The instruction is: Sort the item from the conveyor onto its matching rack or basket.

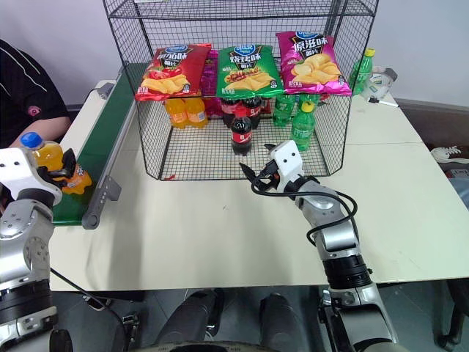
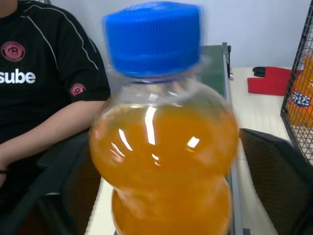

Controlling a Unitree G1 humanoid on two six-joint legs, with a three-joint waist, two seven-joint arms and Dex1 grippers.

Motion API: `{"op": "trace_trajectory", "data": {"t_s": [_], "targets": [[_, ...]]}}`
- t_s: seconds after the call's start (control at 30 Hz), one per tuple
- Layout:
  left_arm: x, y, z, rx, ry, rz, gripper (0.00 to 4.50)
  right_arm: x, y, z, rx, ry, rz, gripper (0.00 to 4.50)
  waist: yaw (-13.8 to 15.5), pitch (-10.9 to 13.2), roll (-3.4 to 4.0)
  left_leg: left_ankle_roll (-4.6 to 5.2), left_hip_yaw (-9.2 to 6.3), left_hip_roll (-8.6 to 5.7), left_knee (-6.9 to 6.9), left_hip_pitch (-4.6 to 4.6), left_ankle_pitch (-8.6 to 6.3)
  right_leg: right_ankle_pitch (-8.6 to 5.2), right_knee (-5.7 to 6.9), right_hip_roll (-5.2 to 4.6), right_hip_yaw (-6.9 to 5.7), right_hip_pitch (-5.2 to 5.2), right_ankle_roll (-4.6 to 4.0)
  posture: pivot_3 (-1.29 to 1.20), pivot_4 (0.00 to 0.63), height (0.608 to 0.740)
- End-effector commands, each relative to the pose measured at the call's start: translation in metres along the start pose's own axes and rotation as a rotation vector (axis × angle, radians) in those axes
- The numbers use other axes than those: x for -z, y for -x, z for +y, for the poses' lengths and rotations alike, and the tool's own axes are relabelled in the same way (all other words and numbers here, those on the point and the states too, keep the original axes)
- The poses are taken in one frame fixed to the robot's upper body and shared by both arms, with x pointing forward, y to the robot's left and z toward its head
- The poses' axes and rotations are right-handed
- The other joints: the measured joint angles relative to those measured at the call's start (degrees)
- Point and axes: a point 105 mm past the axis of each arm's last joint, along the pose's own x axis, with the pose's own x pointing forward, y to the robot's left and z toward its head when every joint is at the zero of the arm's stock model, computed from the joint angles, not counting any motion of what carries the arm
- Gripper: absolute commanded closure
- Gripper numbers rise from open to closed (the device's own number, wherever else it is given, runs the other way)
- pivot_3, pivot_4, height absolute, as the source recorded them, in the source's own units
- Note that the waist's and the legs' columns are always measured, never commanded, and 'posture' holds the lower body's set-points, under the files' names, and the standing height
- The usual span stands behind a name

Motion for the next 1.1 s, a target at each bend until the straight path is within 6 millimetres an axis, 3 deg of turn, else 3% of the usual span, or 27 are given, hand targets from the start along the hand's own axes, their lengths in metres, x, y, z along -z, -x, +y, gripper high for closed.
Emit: {"op": "trace_trajectory", "data": {"t_s": [0.03, 0.23, 0.4, 0.53, 0.63, 0.73, 0.83, 0.93, 1.1], "targets": [[-0.016, 0.001, 0.009, -0.025, -0.022, -0.055, 2.03, -0.015, -0.003, 0.0, -0.003, 0.026, -0.057, 0.0, 0.01, 0.0, 0.0, 0.0, 0.0, 0.0, 0.01, 0.0, 0.0, 0.0, 0.0, 0.0, 0.0, 0.0, 0.0, 0.0, 0.15, 0.74], [-0.025, 0.003, 0.001, 0.024, -0.005, -0.09, 2.04, -0.017, -0.002, 0.0, -0.01, 0.028, -0.061, 0.0, 0.05, 0.0, 0.0, 0.0, -0.01, 0.0, 0.0, 0.0, 0.0, 0.0, 0.01, 0.0, 0.0, 0.0, 0.0, 0.0, 0.15, 0.74], [-0.061, 0.002, -0.015, 0.114, 0.023, -0.185, 2.04, -0.031, 0.007, 0.019, -0.159, -0.019, -0.115, 0.0, 0.03, 0.01, -0.02, 0.0, -0.01, 0.0, 0.02, -0.01, 0.0, 0.0, 0.0, 0.0, 0.0, 0.02, 0.0, 0.0, 0.15, 0.74], [-0.078, 0.005, -0.05, 0.287, 0.017, -0.202, 2.04, -0.032, 0.013, 0.025, -0.203, -0.016, -0.107, 0.0, 0.05, 0.02, -0.05, 0.0, -0.05, 0.0, 0.02, -0.02, 0.0, 0.0, 0.0, 0.0, 0.0, 0.02, 0.0, 0.0, 0.15, 0.74], [-0.09, 0.019, -0.099, 0.54, 0.038, -0.196, 2.04, -0.03, 0.016, 0.022, -0.195, -0.008, -0.093, 0.0, 0.14, 0.02, -0.04, 0.0, -0.03, -0.02, 0.04, -0.01, 0.0, 0.0, -0.01, -0.01, 0.0, 0.05, -0.01, 0.0, 0.15, 0.74], [-0.095, 0.031, -0.129, 0.694, 0.047, -0.177, 2.04, -0.03, 0.019, 0.021, -0.19, -0.007, -0.089, 0.0, -0.02, 0.02, -0.04, 0.0, -0.02, -0.03, 0.03, -0.01, 0.0, 0.0, -0.02, -0.02, 0.01, 0.17, -0.01, 0.0, 0.15, 0.74], [-0.091, 0.038, -0.16, 0.79, 0.053, -0.141, 2.04, -0.03, 0.021, 0.02, -0.181, 0.0, -0.087, 0.0, -0.32, 0.03, -0.03, 0.0, -0.02, 0.0, -0.02, -0.02, 0.0, 0.0, 0.02, 0.01, 0.01, 0.2, -0.01, 0.0, 0.15, 0.74], [-0.067, 0.029, -0.189, 0.783, 0.031, -0.095, 2.04, -0.033, 0.024, 0.019, -0.169, 0.006, -0.095, 0.0, -0.32, 0.02, -0.03, -0.01, -0.01, 0.01, -0.05, -0.01, 0.01, 0.0, 0.03, 0.02, 0.01, 0.17, 0.0, 0.0, 0.15, 0.74], [-0.044, 0.003, -0.209, 0.674, 0.023, -0.118, 2.04, -0.035, 0.028, 0.022, -0.167, 0.012, -0.098, 0.0, -0.27, 0.03, -0.03, -0.02, 0.01, 0.0, -0.03, -0.01, 0.02, 0.0, 0.03, 0.02, 0.01, 0.18, 0.0, 0.0, 0.15, 0.74]]}}
